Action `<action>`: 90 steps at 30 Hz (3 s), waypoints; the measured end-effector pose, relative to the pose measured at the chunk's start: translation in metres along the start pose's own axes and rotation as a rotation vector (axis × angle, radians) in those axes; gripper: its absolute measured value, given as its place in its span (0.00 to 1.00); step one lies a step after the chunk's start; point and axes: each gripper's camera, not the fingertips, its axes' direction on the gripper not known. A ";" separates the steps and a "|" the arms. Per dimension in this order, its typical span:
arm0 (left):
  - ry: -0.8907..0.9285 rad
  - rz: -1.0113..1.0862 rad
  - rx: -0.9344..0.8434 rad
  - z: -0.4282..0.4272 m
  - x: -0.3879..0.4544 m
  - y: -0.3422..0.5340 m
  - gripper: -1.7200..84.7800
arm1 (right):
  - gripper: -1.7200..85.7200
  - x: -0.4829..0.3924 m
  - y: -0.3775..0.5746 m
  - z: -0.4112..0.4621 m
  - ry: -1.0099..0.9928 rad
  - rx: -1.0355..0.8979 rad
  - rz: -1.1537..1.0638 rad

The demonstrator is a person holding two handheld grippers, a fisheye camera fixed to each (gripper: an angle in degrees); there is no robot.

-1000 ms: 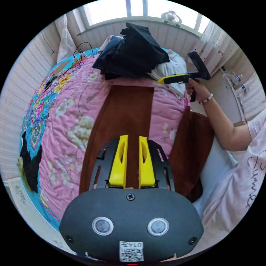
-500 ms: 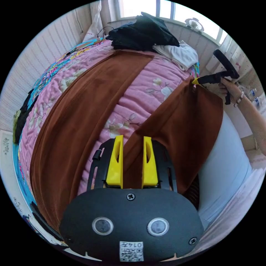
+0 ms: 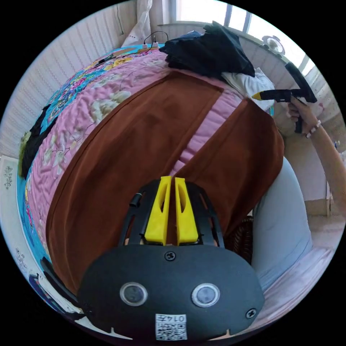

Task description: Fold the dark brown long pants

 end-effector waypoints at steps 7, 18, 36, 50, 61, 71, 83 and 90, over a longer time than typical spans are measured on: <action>0.005 0.025 0.039 -0.004 -0.014 0.035 0.04 | 0.15 0.008 0.041 -0.007 0.015 0.012 0.037; 0.076 -0.035 0.135 -0.064 -0.064 0.111 0.02 | 0.09 0.035 0.102 0.012 -0.209 -0.182 0.145; -0.157 -1.382 0.479 -0.258 -0.255 0.703 0.13 | 0.08 0.047 0.103 -0.006 -0.148 -0.152 0.290; 0.256 -1.652 0.695 -0.239 -0.335 0.871 0.07 | 0.04 0.001 0.074 -0.015 -0.058 -0.190 0.247; 0.291 -1.392 0.697 -0.365 -0.369 0.886 0.01 | 0.04 -0.008 0.047 -0.085 -0.218 -0.045 0.171; 0.312 -1.426 0.339 -0.376 -0.372 0.915 0.05 | 0.05 0.048 0.076 -0.040 -0.114 -0.264 0.295; 0.330 -1.697 0.727 -0.355 -0.325 0.971 0.17 | 0.17 0.079 0.138 -0.030 -0.219 -0.065 0.453; 0.547 -1.645 0.811 -0.328 -0.346 0.945 0.06 | 0.05 0.074 0.142 -0.013 -0.271 -0.101 0.428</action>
